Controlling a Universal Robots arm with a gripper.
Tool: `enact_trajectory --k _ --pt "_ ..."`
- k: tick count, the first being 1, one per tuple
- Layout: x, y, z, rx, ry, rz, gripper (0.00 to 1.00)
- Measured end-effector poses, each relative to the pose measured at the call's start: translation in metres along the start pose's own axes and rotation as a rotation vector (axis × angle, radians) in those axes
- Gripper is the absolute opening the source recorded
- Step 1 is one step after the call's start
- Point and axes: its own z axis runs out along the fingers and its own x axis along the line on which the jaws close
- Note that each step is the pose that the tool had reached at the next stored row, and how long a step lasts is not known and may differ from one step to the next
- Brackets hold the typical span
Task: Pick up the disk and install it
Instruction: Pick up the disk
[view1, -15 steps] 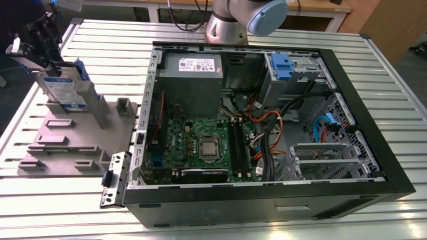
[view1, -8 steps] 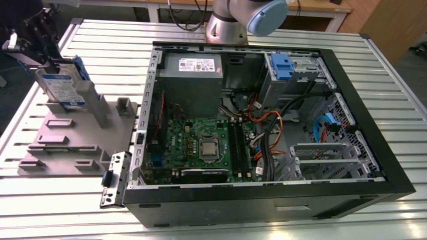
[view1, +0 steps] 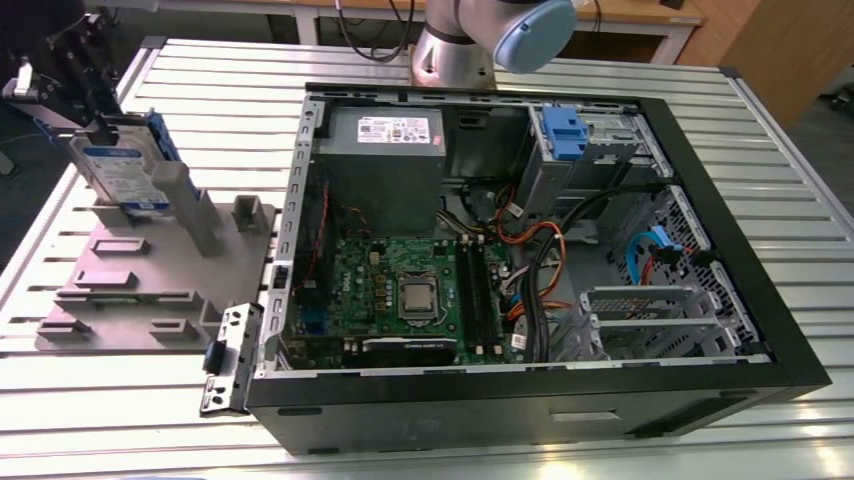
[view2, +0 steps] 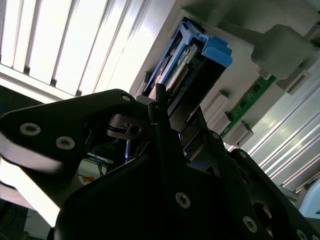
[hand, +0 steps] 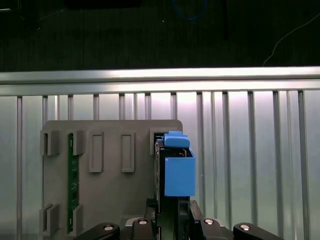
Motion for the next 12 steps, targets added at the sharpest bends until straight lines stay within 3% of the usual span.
enact_trajectory --k 12 --pt "-0.0001 0.0002 -0.0118 0.0006 -0.0003 0.0 0.35"
